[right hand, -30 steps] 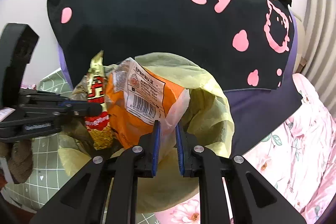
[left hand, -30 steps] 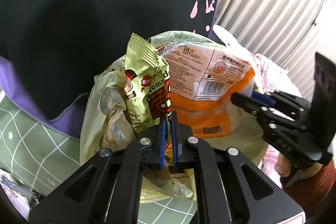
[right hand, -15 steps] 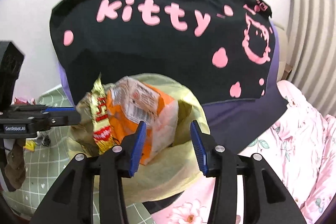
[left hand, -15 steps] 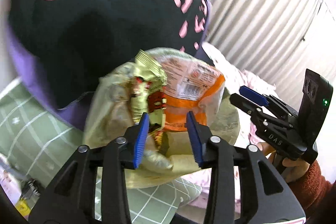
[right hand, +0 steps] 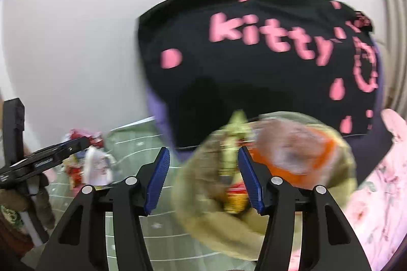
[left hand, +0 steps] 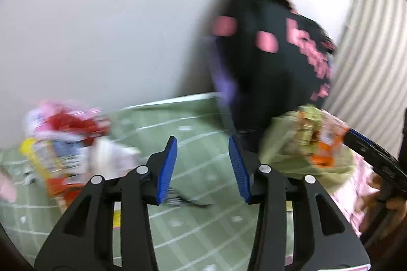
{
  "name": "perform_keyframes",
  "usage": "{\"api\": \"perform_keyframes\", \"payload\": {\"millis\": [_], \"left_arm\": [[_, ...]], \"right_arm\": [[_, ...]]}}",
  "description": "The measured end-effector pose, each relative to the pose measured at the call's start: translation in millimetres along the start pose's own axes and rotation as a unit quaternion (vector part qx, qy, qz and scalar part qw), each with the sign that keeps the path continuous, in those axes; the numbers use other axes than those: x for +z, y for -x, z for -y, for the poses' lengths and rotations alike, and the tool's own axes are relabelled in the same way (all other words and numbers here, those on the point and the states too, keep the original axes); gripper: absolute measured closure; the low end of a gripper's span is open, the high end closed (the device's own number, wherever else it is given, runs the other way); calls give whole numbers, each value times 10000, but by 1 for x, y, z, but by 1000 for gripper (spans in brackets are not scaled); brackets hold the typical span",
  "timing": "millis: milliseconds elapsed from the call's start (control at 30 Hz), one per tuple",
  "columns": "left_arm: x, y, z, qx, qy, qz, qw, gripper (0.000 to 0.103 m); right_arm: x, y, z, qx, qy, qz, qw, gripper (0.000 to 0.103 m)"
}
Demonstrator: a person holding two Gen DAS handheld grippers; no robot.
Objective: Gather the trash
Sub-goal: 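Move both grippers back to the pile of wrappers on the table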
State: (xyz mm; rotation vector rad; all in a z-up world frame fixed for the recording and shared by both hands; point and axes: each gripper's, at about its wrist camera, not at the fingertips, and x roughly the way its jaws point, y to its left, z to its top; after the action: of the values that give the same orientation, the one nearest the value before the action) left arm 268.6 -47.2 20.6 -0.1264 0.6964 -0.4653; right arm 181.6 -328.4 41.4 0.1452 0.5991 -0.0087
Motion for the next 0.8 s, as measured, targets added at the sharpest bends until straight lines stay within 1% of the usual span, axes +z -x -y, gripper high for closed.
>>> {"api": "perform_keyframes", "payload": {"millis": [100, 167, 233, 300, 433, 533, 567, 633, 667, 733, 800], "left_arm": [[-5, 11, -44, 397, 364, 138, 9985, 62], [-7, 18, -73, 654, 571, 287, 9958, 62], [-6, 27, -98, 846, 751, 433, 9926, 61], [-3, 36, -125, 1055, 948, 537, 9884, 61], [-5, 48, -160, 1263, 1208, 580, 9829, 61], [-14, 58, -177, 1368, 1324, 548, 9802, 61], [-16, 59, -179, 1389, 1344, 527, 9797, 61], [-20, 63, -186, 1500, 1403, 491, 9775, 61], [-22, 66, -190, 1570, 1449, 481, 9757, 61], [-30, 72, -199, 1591, 1588, 431, 9735, 61], [-36, 75, -203, 1624, 1599, 349, 9730, 61]], "right_arm": [[0, -14, -28, 212, 226, -113, 9995, 51], [0, -22, -45, 357, 439, -199, 9982, 51], [-2, -30, -61, 403, 634, -292, 9967, 51], [-5, -41, -75, 451, 693, -440, 9956, 50], [-12, -64, -100, 854, 770, -632, 9913, 51], [-11, -87, -132, 1098, 1111, -638, 9857, 51], [-8, -98, -148, 1211, 1307, -609, 9821, 51], [-5, -111, -168, 1299, 1567, -555, 9775, 51], [-2, -121, -183, 1365, 1766, -503, 9735, 51], [2, -142, -207, 1569, 2071, -486, 9644, 51], [1, -169, -235, 1870, 2478, -618, 9486, 51]]}}
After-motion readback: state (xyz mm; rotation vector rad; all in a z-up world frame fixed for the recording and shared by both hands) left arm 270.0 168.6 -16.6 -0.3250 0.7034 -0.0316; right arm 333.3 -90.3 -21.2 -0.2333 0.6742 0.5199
